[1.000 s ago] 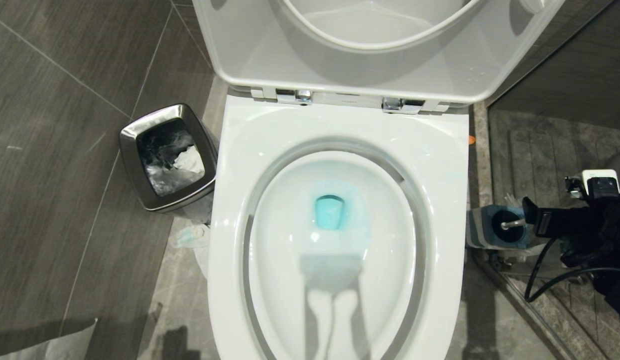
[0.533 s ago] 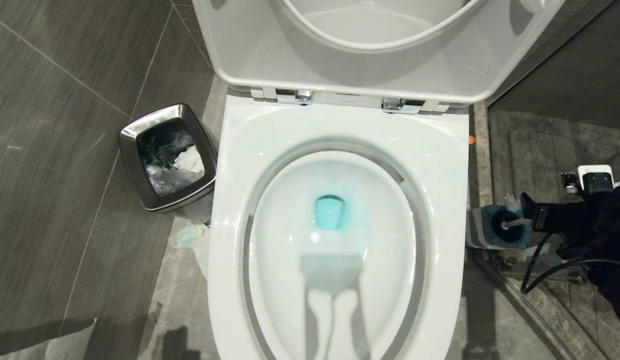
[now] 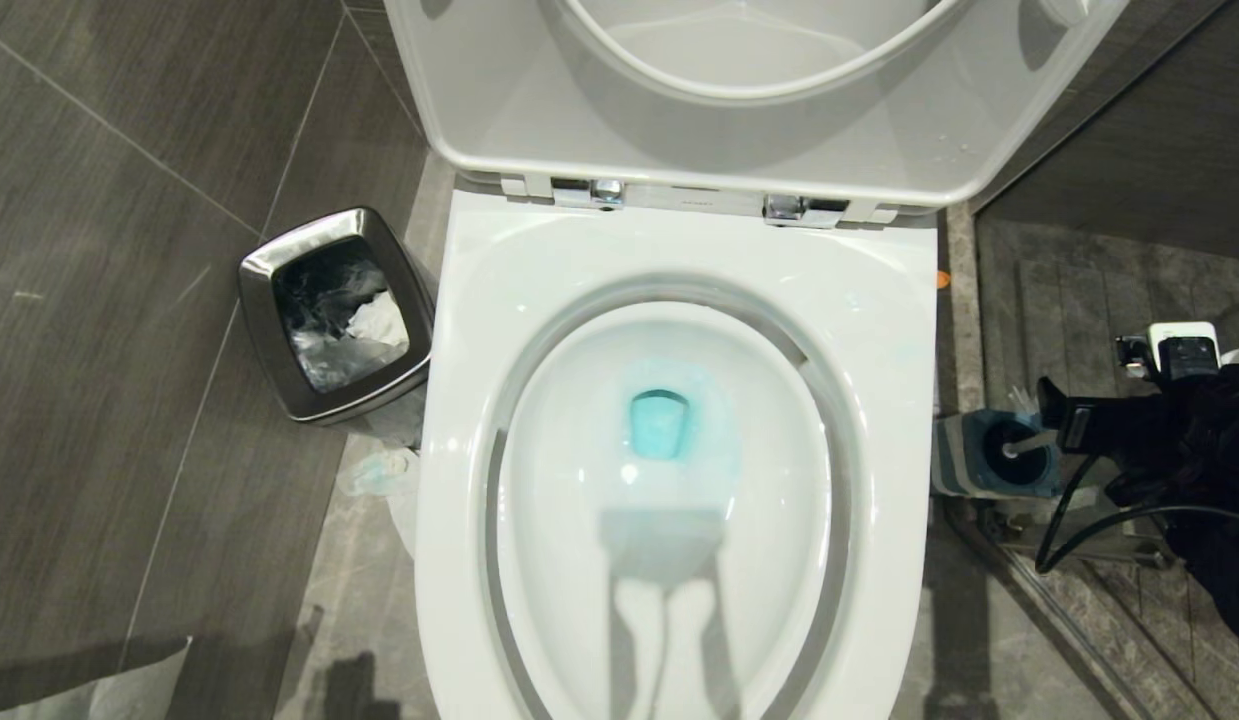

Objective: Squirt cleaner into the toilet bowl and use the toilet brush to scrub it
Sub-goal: Scrub the toilet bowl

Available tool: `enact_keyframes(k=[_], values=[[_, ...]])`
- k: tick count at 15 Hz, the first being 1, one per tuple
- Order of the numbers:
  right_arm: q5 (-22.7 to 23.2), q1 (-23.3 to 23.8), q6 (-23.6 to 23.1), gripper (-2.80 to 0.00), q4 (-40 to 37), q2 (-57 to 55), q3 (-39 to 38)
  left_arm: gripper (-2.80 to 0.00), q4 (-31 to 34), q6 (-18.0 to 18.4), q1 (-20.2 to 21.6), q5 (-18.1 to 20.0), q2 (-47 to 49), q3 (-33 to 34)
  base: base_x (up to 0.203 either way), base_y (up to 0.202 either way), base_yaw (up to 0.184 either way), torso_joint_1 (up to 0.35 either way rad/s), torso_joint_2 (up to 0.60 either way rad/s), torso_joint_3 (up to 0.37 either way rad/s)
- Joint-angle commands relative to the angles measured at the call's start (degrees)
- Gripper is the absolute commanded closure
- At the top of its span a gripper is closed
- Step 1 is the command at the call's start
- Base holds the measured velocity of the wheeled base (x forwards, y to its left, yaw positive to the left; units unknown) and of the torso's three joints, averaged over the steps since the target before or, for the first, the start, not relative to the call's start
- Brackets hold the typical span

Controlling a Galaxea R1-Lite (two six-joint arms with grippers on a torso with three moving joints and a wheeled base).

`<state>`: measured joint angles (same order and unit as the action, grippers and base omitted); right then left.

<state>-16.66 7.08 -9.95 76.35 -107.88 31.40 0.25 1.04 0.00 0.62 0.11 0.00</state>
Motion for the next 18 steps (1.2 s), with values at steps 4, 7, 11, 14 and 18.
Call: enact_keyframes(k=[4, 7, 11, 14, 18], values=[[0.3, -0.1, -0.2, -2.80, 0.6, -0.6, 2.0, 0.00, 0.0, 0.0, 0.0, 0.0, 0.0, 0.1, 0.000, 0.000, 0.000, 0.000, 0.00, 0.000], [2.0, 0.0, -0.1, 0.00, 0.9, -0.7, 2.3, 0.00, 0.0, 0.0, 0.0, 0.0, 0.0, 0.1, 0.000, 0.000, 0.000, 0.000, 0.00, 0.000], [1.9, -0.1, -0.2, 0.00, 1.1, -1.3, 2.4, 0.00, 0.0, 0.0, 0.0, 0.0, 0.0, 0.1, 0.000, 0.000, 0.000, 0.000, 0.00, 0.000], [1.9, -0.1, 0.3, 0.00, 1.8, -1.3, 2.4, 0.00, 0.0, 0.0, 0.0, 0.0, 0.0, 0.1, 0.000, 0.000, 0.000, 0.000, 0.00, 0.000], [2.2, -0.1, 1.3, 0.00, 6.3, -0.7, 1.8, 0.00, 0.0, 0.0, 0.0, 0.0, 0.0, 0.1, 0.000, 0.000, 0.000, 0.000, 0.00, 0.000]])
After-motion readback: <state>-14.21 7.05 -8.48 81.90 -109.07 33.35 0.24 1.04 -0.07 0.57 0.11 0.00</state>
